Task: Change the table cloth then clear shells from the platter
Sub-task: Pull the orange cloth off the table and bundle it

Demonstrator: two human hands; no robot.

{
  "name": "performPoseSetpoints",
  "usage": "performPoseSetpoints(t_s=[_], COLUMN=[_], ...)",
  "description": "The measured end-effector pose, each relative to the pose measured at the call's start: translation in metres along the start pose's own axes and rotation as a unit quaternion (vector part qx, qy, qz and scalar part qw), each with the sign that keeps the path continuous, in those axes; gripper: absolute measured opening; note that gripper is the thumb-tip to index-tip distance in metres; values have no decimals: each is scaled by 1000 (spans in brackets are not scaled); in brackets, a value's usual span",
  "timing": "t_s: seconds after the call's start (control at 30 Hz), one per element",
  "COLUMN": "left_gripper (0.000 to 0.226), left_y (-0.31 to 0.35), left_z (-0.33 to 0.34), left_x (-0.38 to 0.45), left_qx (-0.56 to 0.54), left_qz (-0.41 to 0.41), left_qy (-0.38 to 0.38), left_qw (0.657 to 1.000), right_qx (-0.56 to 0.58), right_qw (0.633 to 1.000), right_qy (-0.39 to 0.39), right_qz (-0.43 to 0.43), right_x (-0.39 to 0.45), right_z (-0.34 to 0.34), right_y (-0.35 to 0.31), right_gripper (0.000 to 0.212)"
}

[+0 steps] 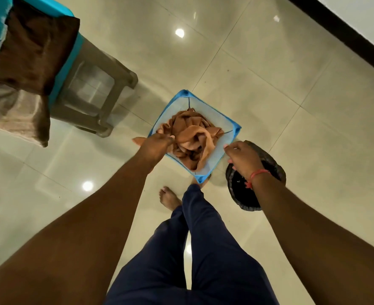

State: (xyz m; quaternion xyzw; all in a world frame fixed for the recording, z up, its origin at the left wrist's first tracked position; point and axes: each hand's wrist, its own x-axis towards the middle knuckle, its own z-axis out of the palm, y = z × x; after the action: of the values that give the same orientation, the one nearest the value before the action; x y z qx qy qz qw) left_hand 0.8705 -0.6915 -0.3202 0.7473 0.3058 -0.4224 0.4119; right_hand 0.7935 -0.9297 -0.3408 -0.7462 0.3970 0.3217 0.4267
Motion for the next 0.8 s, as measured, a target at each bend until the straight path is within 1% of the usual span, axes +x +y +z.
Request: performPoseSetpoints(t_s=[0.03,0.1,0.13,0.2,0.23,0.33,0.43,0.5,0.6,0.67,0.73,0.8], left_gripper=[17,14,20,32,32,24,21,27,38,48,57,62], left_y=[-2,-7,-9,-11,-11,-18,-18,-15,-11,-8,-3,4], left_z=[-2,-10,-12,-18,-21,-29,-34,-37,-48,-59,-77,-98], left_x=[-6,-14,-15,-24,-29,-42,-57,-68,-87,-97,-112,-126], left_qx=[18,45,46,41,37,26,32,80,173,212,231,237], left_qz=[28,61,64,59,56,39,22,34,63,87,107,125], left_qy=[-2,22,32,40,44,42,5,-18,-22,-22,-13,13], left_qw=[999,997,996,997,997,998,999,996,983,973,967,963], right_qx=[-16,-54,-68,-77,-82,-92,-110,-124,-151,-172,-200,-235], right_qw=[1000,997,995,993,992,989,986,982,976,971,962,947], right_qy=[-11,-42,-54,-73,-79,-101,-113,-125,-127,-127,-136,-134], right_qz=[-9,-32,-41,-50,-54,-50,-60,-72,-93,-110,-130,-172], right_x=[-8,-22,-27,-41,-49,-63,-77,-85,-97,-102,-113,-120], right_z=[6,15,21,28,31,39,43,44,41,37,35,37], right_y=[-4,-10,-11,-17,-21,-26,-37,-45,-65,-83,-107,-133], right_gripper=[31,23,20,22,23,24,24,23,20,20,27,45])
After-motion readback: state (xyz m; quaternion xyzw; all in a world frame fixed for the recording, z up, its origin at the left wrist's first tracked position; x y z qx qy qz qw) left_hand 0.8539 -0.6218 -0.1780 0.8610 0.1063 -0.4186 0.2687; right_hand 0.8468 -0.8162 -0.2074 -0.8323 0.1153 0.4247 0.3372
